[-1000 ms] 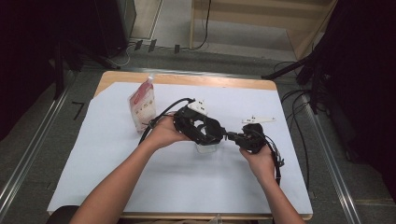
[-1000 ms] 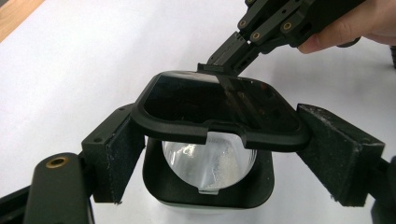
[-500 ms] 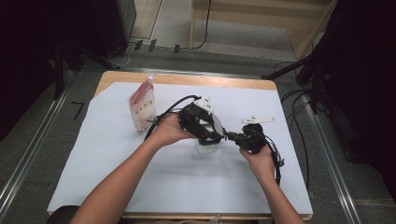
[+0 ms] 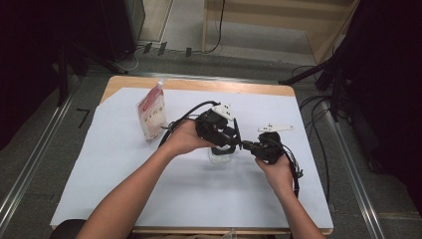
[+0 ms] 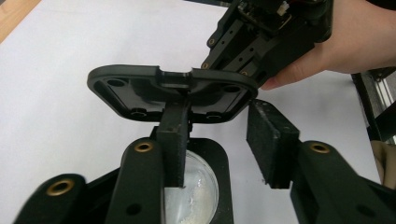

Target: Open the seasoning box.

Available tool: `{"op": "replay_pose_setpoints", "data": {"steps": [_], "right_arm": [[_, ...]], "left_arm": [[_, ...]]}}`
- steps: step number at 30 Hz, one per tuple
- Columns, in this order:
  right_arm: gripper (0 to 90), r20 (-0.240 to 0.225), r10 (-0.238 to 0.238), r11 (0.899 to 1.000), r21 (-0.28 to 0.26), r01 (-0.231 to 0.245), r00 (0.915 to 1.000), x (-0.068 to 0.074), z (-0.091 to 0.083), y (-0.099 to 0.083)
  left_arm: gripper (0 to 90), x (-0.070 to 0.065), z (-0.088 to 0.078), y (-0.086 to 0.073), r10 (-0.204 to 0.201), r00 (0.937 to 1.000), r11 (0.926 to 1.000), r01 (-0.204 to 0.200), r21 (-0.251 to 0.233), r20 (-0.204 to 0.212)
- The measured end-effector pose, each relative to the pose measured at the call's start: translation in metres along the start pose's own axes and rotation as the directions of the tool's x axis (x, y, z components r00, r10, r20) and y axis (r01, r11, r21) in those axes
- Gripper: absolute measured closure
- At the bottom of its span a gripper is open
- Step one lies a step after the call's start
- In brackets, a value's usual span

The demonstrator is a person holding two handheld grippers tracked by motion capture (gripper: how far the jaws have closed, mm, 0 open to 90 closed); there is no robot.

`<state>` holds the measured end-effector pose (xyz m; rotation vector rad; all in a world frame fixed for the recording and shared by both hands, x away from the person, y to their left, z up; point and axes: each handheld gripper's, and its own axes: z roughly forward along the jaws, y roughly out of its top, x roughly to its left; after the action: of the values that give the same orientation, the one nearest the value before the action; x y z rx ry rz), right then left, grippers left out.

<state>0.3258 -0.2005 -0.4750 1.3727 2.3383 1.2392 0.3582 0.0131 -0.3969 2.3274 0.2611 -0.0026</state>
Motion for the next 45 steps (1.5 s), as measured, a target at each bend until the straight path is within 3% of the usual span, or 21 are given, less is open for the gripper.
{"op": "replay_pose_setpoints", "data": {"steps": [2, 10, 12, 20, 29, 32, 39, 45], "right_arm": [[90.0, 0.000, 0.001, 1.000, 0.000, -0.001, 1.0000, 0.000, 0.000, 0.000], [90.0, 0.000, 0.004, 1.000, -0.004, -0.004, 1.0000, 0.001, 0.000, 0.000], [90.0, -0.001, 0.006, 1.000, -0.005, -0.006, 1.0000, 0.001, 0.000, -0.001], [90.0, -0.001, 0.009, 1.000, -0.007, -0.009, 1.0000, 0.001, 0.001, -0.001], [90.0, 0.001, 0.010, 1.000, -0.007, -0.010, 0.9999, 0.001, 0.001, -0.001], [90.0, 0.007, 0.000, 1.000, -0.004, 0.000, 1.0000, 0.003, -0.001, -0.002], [85.6, -0.001, 0.006, 1.000, -0.019, -0.006, 1.0000, 0.005, -0.010, -0.005], [78.0, -0.017, 0.010, 0.999, -0.033, -0.010, 0.9998, 0.009, -0.024, -0.013]], "left_arm": [[67.5, 0.000, 0.000, 0.001, 0.012, 0.9998, 0.9999, -0.012, 0.004, 0.015], [77.7, 0.002, 0.004, 0.008, -0.034, 0.9976, 0.9992, 0.032, 0.024, 0.061], [79.9, 0.001, 0.005, 0.009, -0.026, 0.9976, 0.9993, 0.024, 0.029, 0.064], [80.9, 0.001, 0.010, 0.014, -0.024, 0.9977, 0.9989, 0.021, 0.041, 0.064], [80.1, 0.003, 0.012, 0.013, -0.050, 0.9958, 0.9981, 0.047, 0.040, 0.077], [79.5, 0.003, 0.008, 0.008, -0.074, 0.9913, 0.9972, 0.072, 0.021, 0.109], [75.0, 0.003, -0.012, -0.004, -0.119, 0.9871, 0.9928, 0.119, 0.011, 0.107], [73.5, 0.001, -0.029, -0.010, -0.124, 0.9867, 0.9917, 0.127, -0.022, 0.105]]}}
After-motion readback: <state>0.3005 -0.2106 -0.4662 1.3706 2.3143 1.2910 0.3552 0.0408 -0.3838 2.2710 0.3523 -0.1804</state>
